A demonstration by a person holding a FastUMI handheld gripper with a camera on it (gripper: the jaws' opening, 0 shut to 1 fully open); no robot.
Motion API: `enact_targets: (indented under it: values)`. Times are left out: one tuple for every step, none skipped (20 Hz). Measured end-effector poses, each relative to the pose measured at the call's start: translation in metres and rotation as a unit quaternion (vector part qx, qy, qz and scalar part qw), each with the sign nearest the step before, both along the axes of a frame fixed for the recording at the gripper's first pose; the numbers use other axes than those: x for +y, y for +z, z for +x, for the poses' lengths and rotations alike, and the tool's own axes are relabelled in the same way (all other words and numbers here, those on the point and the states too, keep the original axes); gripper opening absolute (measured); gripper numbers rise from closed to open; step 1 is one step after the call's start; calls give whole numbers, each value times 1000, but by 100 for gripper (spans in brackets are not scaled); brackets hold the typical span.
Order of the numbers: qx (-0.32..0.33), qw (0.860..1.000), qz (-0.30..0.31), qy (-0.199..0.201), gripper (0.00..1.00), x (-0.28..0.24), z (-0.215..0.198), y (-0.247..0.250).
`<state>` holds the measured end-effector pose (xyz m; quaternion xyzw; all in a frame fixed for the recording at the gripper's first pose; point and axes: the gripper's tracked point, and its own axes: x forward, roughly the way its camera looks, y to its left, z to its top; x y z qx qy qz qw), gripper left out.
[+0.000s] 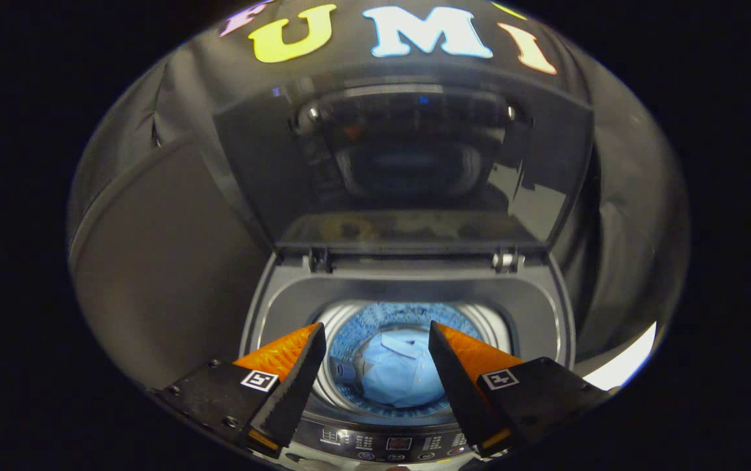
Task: Put the clothes into the washing machine and then close the washing machine lid.
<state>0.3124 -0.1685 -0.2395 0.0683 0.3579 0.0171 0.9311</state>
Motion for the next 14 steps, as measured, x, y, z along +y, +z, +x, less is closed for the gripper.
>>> enact_targets:
  values:
    - [-21, 1000, -5, 4, 97, 0, 5, 18]
    - [-42, 999, -9, 8, 97, 1, 10, 36]
    - [-64, 998, -12, 10, 97, 1, 15, 53]
    - [-82, 996, -14, 12, 97, 1, 18, 71]
    - [-101, 995, -16, 14, 97, 1, 22, 91]
    - [-125, 992, -16, 14, 97, 2, 27, 111]
    - [-146, 989, -15, 14, 97, 3, 32, 130]
    - [-164, 986, -13, 16, 97, 5, 36, 147]
    - [-179, 984, -11, 19, 97, 7, 40, 163]
    - [-190, 981, -8, 21, 97, 9, 45, 176]
    - [-199, 980, -6, 22, 97, 9, 48, 187]
    - [-208, 978, -5, 22, 97, 7, 52, 196]
    - [-214, 977, -6, 21, 97, 8, 58, 204]
    - [-219, 976, -9, 21, 97, 8, 67, 211]
